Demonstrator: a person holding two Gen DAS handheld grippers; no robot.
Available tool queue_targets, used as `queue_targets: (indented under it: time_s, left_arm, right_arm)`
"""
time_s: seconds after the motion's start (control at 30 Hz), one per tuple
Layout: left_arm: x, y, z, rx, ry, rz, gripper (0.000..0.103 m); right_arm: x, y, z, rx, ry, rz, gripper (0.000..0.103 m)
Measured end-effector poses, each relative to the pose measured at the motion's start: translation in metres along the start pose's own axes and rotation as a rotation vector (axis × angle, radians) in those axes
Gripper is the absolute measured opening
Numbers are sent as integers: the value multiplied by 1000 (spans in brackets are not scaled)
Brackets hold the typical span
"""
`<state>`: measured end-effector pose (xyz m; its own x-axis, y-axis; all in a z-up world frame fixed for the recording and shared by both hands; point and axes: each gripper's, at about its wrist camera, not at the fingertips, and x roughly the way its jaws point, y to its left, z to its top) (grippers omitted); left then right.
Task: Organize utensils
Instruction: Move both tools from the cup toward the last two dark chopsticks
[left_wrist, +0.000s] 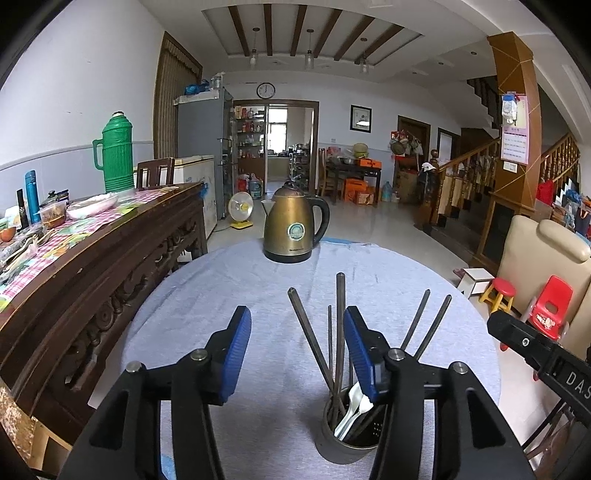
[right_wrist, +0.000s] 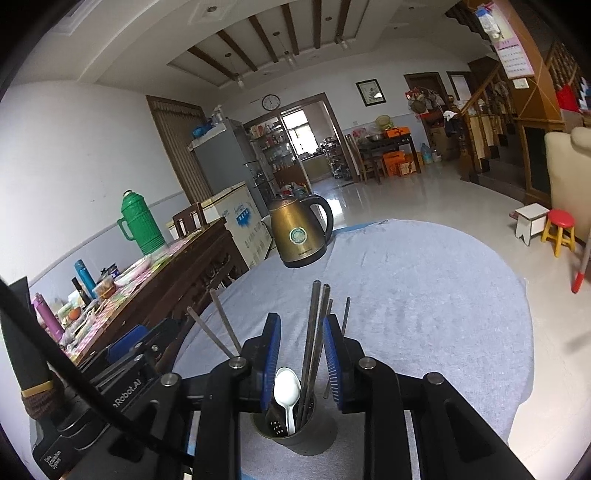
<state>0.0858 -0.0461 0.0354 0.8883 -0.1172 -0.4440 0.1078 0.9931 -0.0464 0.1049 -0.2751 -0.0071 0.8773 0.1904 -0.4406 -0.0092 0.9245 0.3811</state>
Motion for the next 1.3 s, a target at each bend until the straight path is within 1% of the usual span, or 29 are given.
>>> queue_targets:
  time_s: [0.13,0.2,0.3,0.37,0.4,0.43,0.53,0.63,0.7,0.77,0.9,1.0,1.2,1.3]
  left_arm:
    - [0,5,1,-5,2,21,61]
    - [-1,10,1,-10,2,31,66]
    - [-2,22,2,-31,-4,55,69]
    - [-3,32,3,-47,-5,69,71]
    - [-3,38,4,-57,-5,81,71]
    - [-3,42,3,-65,-5,91,71]
    - [0,60,3,-92,0,126,72]
    - [6,76,-3,-103,13,181,74]
    - [13,85,-9,-111,43,200,76]
    - [23,93,-18,-132,90,209,76]
    - [44,103,-35,-154,189,212,76]
    - [57,105,-44,-161,245,207,76]
    - [76,111,-57,-168,298,212,76]
    - [88,115,-58,-165,330,212,76]
  right_arm:
    - [1,-5,1,9,5,-9,26]
    - [0,-8,1,15,10,-12,26]
    - [2,-14,2,31,26,-22,27]
    - [4,-21,2,53,34,-29,34]
    - [5,-23,2,62,36,-33,42]
    - [5,-26,1,71,34,-38,45]
    - [6,-32,1,75,31,-59,45]
    - [9,-42,-1,96,43,-78,45]
    - [13,-49,-4,110,61,-92,45]
    - [18,-58,-8,126,82,-111,45]
    - [28,-74,-16,173,137,-135,45]
    - [35,-84,-20,193,165,-146,45]
    - [49,-103,-24,242,202,-172,45]
    - [58,-110,-27,252,227,-180,45]
